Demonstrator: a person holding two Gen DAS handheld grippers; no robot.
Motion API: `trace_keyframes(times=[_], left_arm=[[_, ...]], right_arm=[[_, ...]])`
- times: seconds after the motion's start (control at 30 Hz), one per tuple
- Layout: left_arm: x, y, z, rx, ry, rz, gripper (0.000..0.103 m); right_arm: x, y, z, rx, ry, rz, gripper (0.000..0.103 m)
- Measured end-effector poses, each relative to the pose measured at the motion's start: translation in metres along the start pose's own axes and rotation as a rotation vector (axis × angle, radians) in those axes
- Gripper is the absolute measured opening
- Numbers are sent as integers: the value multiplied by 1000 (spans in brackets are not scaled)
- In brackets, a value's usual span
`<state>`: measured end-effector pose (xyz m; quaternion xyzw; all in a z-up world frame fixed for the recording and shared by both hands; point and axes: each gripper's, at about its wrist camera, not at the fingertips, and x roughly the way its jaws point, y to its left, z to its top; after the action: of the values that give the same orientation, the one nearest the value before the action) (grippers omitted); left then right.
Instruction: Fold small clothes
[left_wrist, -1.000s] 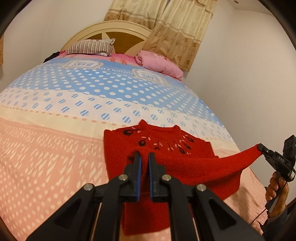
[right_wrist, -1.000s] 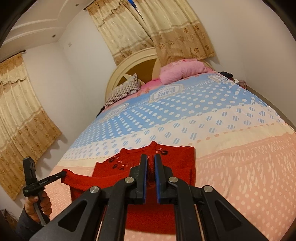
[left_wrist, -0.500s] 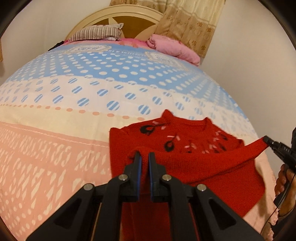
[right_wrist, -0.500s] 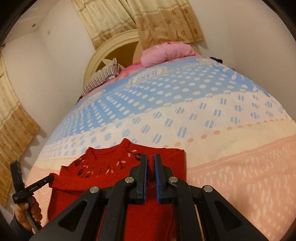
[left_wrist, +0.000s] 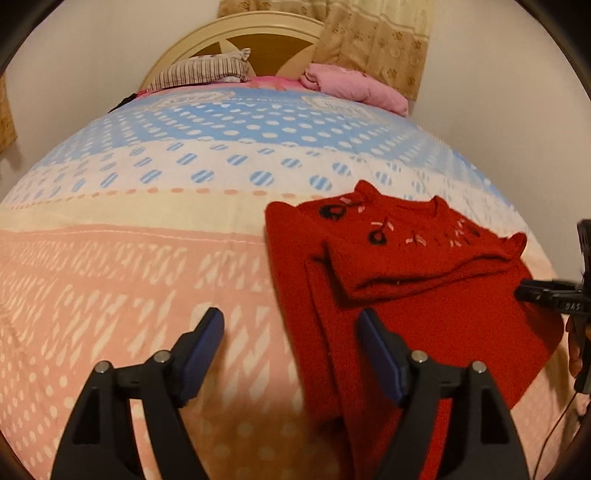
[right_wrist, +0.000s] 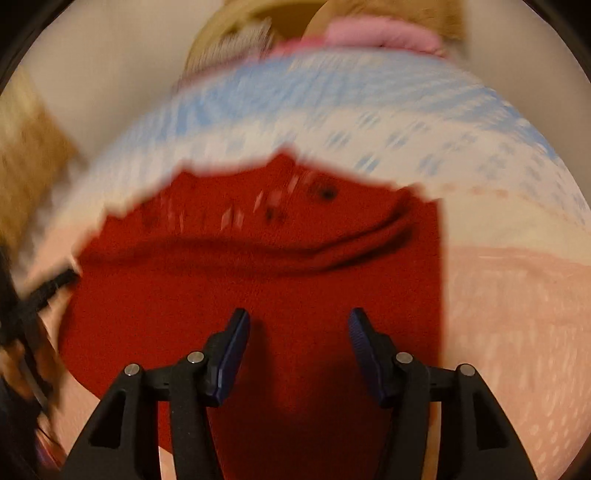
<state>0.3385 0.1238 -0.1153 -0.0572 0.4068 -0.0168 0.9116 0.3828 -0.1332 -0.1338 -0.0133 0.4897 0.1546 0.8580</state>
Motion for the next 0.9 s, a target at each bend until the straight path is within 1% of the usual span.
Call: trace_keyframes(times=[0.07, 0.1, 0.17, 0.23, 0.27, 0.3, 0.33, 0.4, 0.5, 0.57, 0.6, 0.7, 0.8, 0.87, 0.9], left_arm=[[9, 0, 8, -17, -4, 21, 78], [11, 1, 11, -27, -9, 33, 78], [15, 9, 21, -76, -26, 79, 78], [11, 22, 24, -150, -36, 58, 78], [8, 27, 23, -172, -45, 45, 80], [6, 28, 22, -179, -50, 37, 84], [2, 32, 19, -177, -58, 40, 86], [0, 34, 13, -170, -69, 54, 89], [3, 38, 4, -173, -53, 46, 89], [4, 39, -2, -184, -45, 28, 89], [4, 38, -4, -180, -43, 26, 89], [1, 34, -5, -167, -53, 22, 89], [-1, 33, -5, -167, -54, 18, 89], [-7, 29, -6, -163, -46, 7, 89], [-11, 27, -9, -157, -57, -1, 93]], right_arm=[[10, 17, 8, -75, 5, -71, 58], [15, 23, 21, -89, -9, -94, 58], [19, 24, 45, -63, -50, -98, 58], [11, 19, 65, 4, -134, -115, 58], [3, 15, 70, 40, -180, -106, 58], [-3, 12, 71, 64, -208, -85, 58], [-9, 9, 69, 89, -234, -50, 58], [-14, 8, 60, 104, -239, -21, 58], [-17, 2, 35, 112, -215, -19, 58], [-22, -2, 14, 113, -198, -2, 58], [-24, -6, 9, 111, -196, 2, 58], [-35, -22, -12, 133, -219, -18, 58], [-44, -36, -27, 177, -215, -31, 58], [-49, -34, -34, 195, -199, -30, 58], [-52, -29, -38, 196, -190, -24, 58]])
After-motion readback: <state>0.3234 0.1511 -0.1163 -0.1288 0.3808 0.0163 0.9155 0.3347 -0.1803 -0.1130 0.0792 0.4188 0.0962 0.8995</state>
